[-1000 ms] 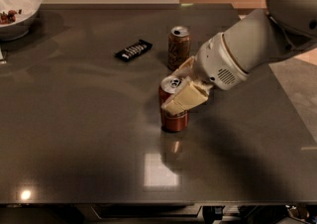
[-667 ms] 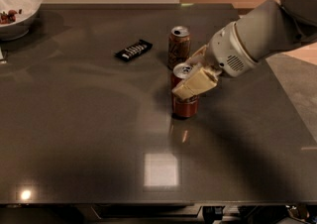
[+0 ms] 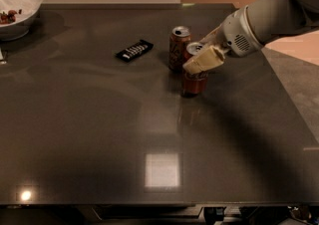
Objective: Move coke can near orange can
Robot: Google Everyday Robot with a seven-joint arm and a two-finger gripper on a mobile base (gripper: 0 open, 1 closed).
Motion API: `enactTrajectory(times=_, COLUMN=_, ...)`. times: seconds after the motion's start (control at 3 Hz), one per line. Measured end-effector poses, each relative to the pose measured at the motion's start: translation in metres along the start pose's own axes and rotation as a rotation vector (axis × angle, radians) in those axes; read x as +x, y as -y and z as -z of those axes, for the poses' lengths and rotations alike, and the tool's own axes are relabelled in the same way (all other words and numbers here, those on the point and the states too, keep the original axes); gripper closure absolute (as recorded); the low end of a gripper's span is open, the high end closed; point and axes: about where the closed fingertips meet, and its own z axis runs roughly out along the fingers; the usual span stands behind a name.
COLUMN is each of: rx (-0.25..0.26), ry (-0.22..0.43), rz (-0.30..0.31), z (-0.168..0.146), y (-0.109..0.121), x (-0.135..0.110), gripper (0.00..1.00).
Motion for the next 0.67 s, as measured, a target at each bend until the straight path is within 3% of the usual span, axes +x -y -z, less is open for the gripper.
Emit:
enactTrajectory(times=0.33, rx=0.027, ry=0.000, rz=-0.031, z=-0.006, y=0.028, x=0.001, gripper=1.00)
enactTrajectory(times=0.67, rx=0.038, ry=-0.012, rz=-0.064, z=-0.015, y=0.049, x=0.007, gripper=0.83)
